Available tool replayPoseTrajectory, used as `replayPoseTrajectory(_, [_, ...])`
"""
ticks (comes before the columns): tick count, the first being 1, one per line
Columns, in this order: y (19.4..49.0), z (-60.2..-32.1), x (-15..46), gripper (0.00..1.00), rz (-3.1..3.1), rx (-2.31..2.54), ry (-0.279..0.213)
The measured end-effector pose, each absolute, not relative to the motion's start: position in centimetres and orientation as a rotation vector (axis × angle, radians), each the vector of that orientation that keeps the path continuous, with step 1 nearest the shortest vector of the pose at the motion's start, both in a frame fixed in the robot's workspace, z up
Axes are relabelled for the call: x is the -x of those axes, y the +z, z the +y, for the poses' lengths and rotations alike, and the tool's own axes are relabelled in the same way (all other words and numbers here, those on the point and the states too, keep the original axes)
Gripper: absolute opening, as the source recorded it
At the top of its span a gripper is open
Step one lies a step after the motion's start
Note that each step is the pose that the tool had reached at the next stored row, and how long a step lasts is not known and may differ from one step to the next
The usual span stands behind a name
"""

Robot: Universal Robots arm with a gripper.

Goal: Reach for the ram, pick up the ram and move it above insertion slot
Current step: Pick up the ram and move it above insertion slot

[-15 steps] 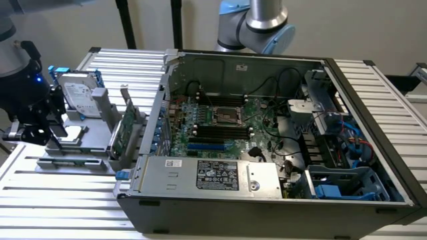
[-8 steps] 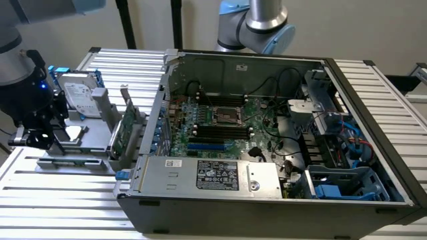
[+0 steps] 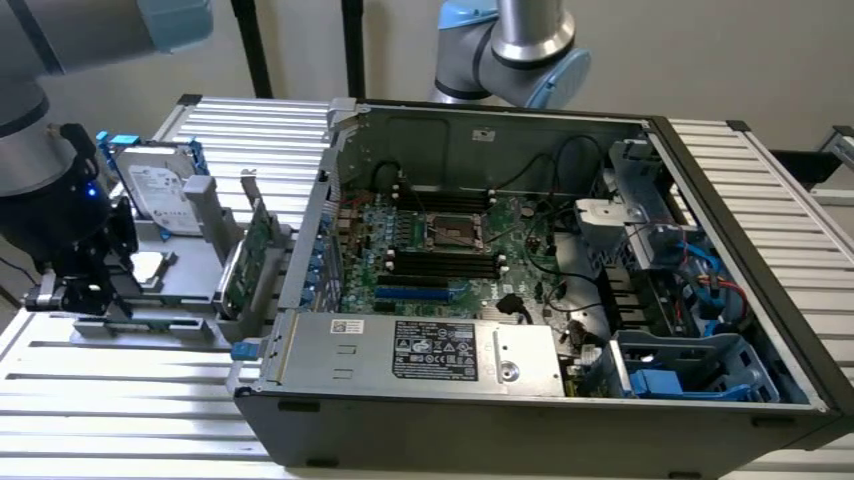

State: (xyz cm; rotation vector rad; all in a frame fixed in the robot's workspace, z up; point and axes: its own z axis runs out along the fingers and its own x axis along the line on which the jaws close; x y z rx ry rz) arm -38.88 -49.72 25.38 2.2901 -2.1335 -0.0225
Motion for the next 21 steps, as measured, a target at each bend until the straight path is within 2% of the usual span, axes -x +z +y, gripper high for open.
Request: replayPoseTrajectory(21, [21.6,-48.9,39.3,0.36,-2.213,-2.214,-0.023])
